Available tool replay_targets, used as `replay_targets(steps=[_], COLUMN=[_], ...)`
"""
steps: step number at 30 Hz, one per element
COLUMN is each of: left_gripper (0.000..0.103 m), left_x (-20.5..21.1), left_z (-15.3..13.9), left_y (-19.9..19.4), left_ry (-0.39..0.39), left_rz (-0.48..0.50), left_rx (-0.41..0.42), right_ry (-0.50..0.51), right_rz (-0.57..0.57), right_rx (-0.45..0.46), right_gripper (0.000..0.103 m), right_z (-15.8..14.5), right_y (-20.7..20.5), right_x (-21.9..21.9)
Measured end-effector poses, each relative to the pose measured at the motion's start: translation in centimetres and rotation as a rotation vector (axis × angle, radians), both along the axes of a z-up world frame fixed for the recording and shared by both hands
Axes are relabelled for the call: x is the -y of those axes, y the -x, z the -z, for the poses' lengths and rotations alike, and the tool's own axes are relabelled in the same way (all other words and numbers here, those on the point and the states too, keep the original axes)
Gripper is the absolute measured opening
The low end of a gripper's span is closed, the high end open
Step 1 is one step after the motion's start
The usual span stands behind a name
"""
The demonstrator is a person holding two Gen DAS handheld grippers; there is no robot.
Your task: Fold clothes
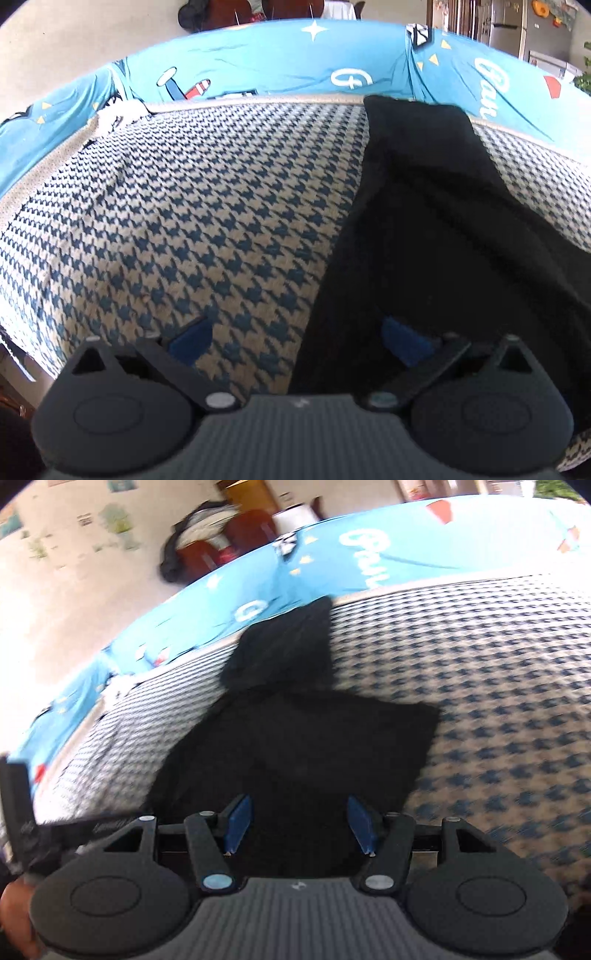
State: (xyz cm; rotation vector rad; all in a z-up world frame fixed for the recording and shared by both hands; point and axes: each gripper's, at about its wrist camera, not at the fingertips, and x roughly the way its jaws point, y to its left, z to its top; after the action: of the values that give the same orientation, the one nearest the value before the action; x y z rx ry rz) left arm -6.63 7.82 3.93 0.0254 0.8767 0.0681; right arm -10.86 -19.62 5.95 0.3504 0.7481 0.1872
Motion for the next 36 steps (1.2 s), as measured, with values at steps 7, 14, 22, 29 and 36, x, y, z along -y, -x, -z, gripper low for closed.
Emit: replay_targets(steps=[7, 14, 22, 29, 36], left_gripper=[0.103, 0.103, 0.103, 0.103, 0.103], left_x=[0.1, -0.4, -0.6, -0.8, -2.0], left_z=[0.7, 0.4, 0.4, 0.4, -0.1], left_y=[0.0, 0.3, 0.4, 0.3, 0.1], left_ry=[-0.001, 0.011, 0.019, 0.032, 0.065], left_rz=[-0.002, -0.019, -0.018, -0.029, -0.078], left_rx=[-0.035, -0.030, -0.032, -0.036, -0.025], right_ry=[0.033, 0.147, 0.238, 0.211, 0.160], right_rz=[0.145, 0.192, 0.165, 0.165, 0.063], right_rx=[0.018, 0.055, 0.092, 0.113, 0.190], right_gripper=[0.059, 0.059, 0.046, 0.015, 0.013], right_z=[0.8, 2.2, 3.2, 3.0, 0.4], right_y=[-2.6, -4.8, -5.8, -5.6, -3.7], right_x=[3.3, 3.9, 3.4, 3.5, 1.3])
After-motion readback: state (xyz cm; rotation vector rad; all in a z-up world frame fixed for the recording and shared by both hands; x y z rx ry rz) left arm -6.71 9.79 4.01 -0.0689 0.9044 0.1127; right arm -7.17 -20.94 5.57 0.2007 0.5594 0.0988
